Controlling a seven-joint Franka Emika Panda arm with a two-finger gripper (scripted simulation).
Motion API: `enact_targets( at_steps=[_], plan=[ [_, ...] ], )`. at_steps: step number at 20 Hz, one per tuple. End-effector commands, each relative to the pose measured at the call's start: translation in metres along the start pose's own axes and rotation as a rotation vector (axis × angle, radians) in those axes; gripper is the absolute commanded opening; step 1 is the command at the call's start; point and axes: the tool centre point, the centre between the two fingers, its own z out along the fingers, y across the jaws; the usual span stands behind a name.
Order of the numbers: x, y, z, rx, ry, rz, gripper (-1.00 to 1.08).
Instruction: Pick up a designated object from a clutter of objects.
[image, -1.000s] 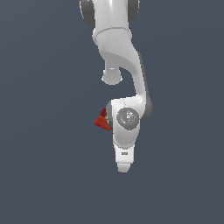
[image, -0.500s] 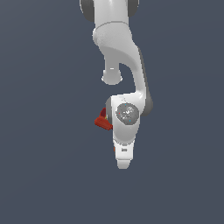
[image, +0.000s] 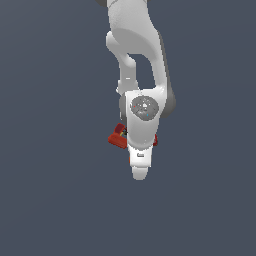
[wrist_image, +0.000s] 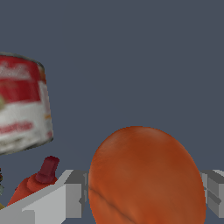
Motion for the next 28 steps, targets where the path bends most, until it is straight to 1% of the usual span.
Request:
enact_targets(
  at_steps=[1, 18, 28],
  plan=[
    [-0.003, -0.011, -0.019, -0.003, -0.001, 0.000, -1.00],
    [-0.020, -0.090, -0.145, -0.003, 0.000, 0.000, -1.00],
    [-0.030, -0.140, -0.228, -0.003, 0.003, -0.001, -1.00]
  ],
)
